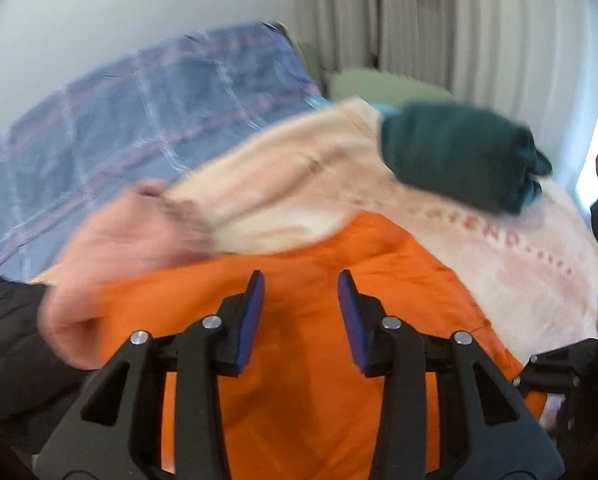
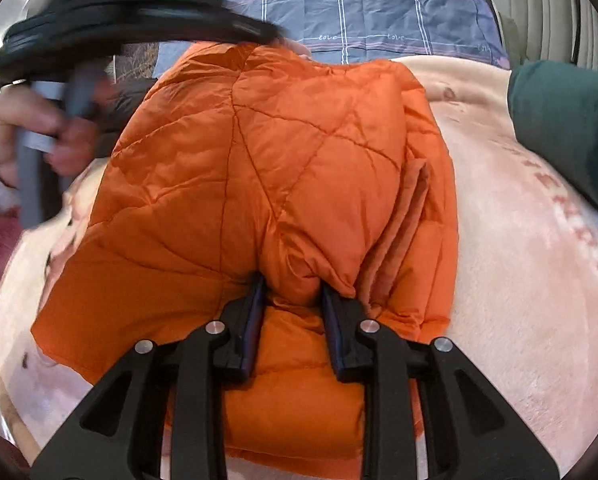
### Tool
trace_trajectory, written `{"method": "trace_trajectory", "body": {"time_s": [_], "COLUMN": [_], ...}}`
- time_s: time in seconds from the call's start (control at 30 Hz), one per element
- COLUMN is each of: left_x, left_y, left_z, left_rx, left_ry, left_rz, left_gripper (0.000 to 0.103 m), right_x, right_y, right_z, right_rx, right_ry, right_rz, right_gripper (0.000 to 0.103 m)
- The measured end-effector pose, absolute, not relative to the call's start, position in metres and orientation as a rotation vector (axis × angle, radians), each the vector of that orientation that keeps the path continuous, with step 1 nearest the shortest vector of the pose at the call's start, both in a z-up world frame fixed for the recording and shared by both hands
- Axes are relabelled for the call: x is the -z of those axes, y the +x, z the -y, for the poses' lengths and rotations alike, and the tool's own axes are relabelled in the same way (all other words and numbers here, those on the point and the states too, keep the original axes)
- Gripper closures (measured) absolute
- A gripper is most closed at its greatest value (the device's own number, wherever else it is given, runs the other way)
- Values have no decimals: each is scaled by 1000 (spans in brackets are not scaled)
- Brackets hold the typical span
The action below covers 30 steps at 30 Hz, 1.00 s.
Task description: Fold large clothes
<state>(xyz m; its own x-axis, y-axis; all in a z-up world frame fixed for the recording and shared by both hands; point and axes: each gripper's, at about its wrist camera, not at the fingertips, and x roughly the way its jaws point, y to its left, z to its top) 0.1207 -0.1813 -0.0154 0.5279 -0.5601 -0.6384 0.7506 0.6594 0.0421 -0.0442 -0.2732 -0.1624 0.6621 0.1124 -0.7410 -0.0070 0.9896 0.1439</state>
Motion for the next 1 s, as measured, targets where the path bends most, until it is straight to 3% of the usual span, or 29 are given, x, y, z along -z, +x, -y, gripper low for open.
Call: {"method": "trace_trajectory", "body": {"time_s": [0.13,0.23,0.33,0.6,0.73,0.83,1.0], "left_x": [17,78,109,113,96,77,51], "left_y": [143,166,165,162,152,145,132], "left_z": [133,135,145,154,148,149,158], "left_rx": [709,622,611,607,607,614,634], "left_ry": [289,385,395,417,434,470,478], "left_rz": [-686,-861,-871,-868,-824,-776,-695], "left_gripper": [70,70,72,74,74,71,62], "right_x": [162,162,163,159,126,78,22], "right_y": [-47,-44,-46,-47,-52,-57,-24], "right_z": [275,279,281,279,278,284,306], "right_rx": [-67,-78,-87,-94,-189,-224,-247], "right_ry": [135,140,158,142,79,43,142], "right_rz": [-838,-838,-838,-835,-903,-832,-679], "right_gripper": [75,75,75,72,53,42,42]}}
